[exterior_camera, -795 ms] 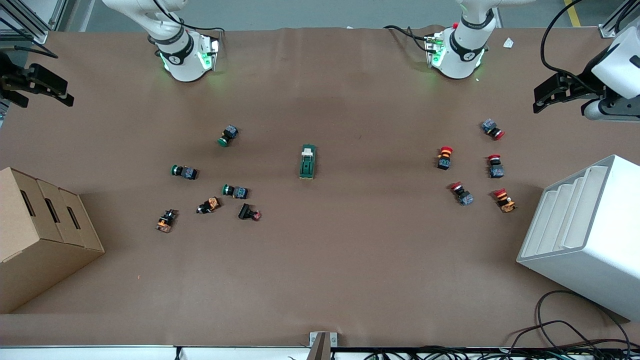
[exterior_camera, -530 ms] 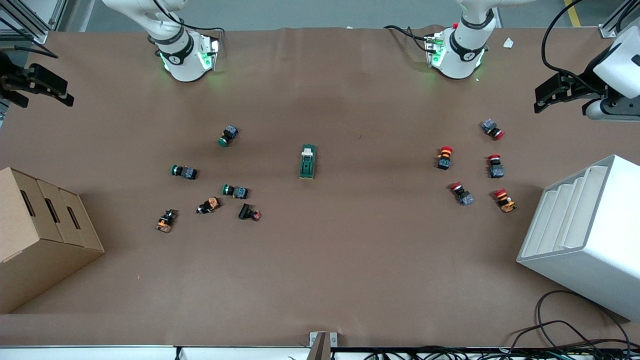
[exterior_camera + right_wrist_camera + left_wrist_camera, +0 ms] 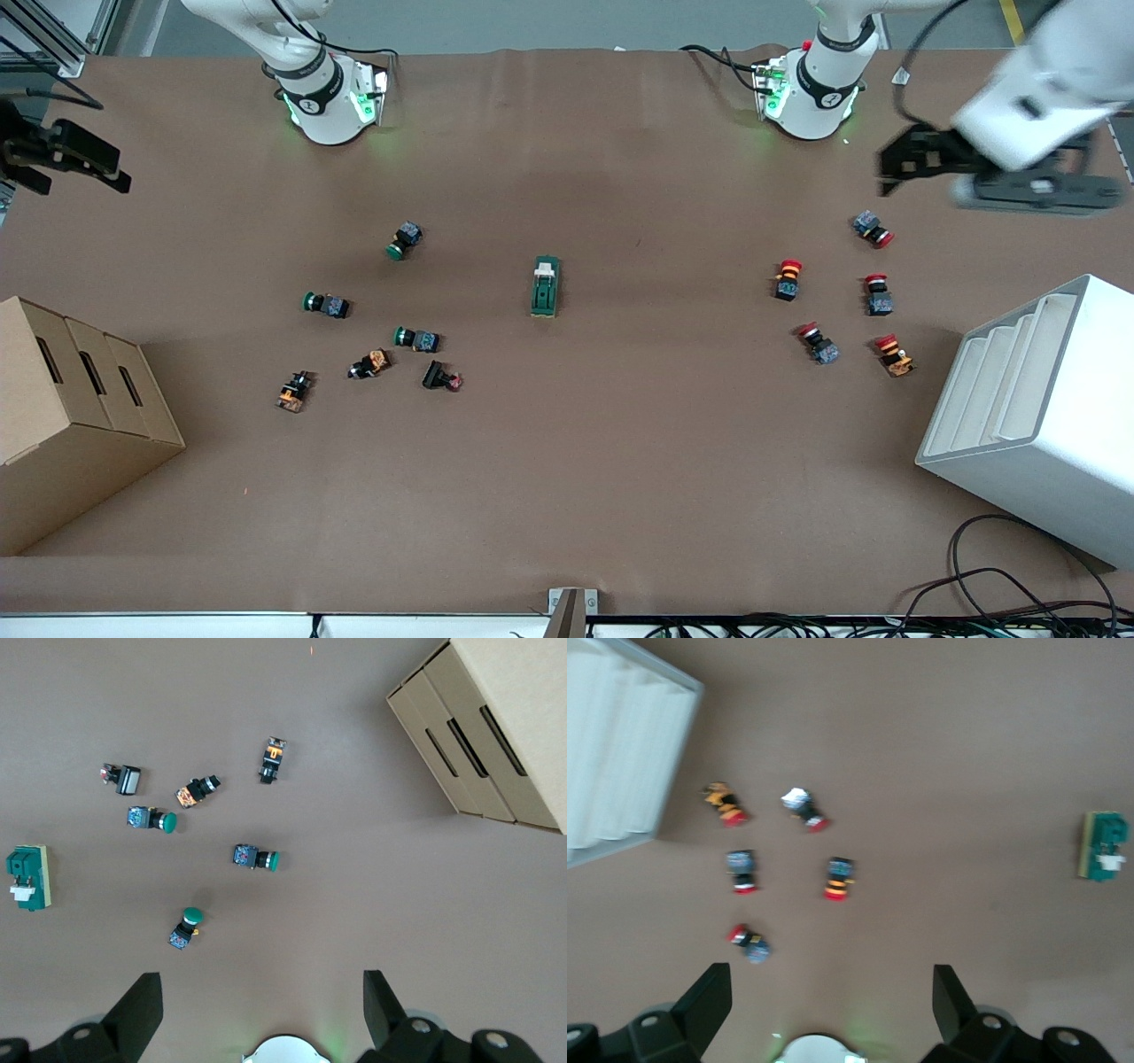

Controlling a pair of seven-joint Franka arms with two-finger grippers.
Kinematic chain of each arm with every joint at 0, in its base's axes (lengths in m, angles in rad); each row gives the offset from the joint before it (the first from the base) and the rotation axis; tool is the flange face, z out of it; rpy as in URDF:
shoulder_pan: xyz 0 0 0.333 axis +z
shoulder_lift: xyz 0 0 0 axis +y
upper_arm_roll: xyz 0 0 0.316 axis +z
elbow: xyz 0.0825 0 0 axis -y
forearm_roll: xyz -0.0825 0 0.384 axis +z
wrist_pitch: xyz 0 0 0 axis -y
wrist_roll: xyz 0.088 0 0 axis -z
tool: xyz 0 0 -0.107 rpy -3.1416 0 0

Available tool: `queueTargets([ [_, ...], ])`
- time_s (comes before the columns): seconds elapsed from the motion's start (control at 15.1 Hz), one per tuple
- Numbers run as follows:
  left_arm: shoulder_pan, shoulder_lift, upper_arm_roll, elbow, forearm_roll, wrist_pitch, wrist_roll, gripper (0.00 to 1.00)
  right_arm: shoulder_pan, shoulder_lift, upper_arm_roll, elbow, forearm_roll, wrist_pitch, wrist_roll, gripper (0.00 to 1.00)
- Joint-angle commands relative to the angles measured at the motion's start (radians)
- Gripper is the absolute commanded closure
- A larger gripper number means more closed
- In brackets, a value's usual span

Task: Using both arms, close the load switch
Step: 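Move the left gripper above the green load switch, then reach the right gripper toward the switch while the left gripper hovers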

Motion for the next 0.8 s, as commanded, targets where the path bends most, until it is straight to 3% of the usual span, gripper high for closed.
queueTargets([
  [0.0, -0.031, 0.073, -0.14, 0.012, 0.004, 0.037, -0.212, 0.0, -0.027, 0.079, 0.007, 0.01, -0.002, 0.021, 0.001, 0.0],
  [0.2, -0.152, 0.174, -0.226, 0.003, 0.048, 0.113, -0.493, 0.0, -0.029, 0.188, 0.007, 0.019, -0.048, 0.037, 0.001, 0.0],
  [0.46, -0.336, 0.29, -0.226, -0.021, 0.076, 0.28, -0.883, 0.0, -0.015, 0.214, 0.01, 0.019, -0.05, 0.103, 0.036, 0.0],
  [0.73, -0.444, 0.378, -0.226, -0.055, 0.168, 0.419, -1.056, 0.0, 0.072, 0.219, 0.016, -0.018, -0.019, 0.113, 0.31, 0.0],
])
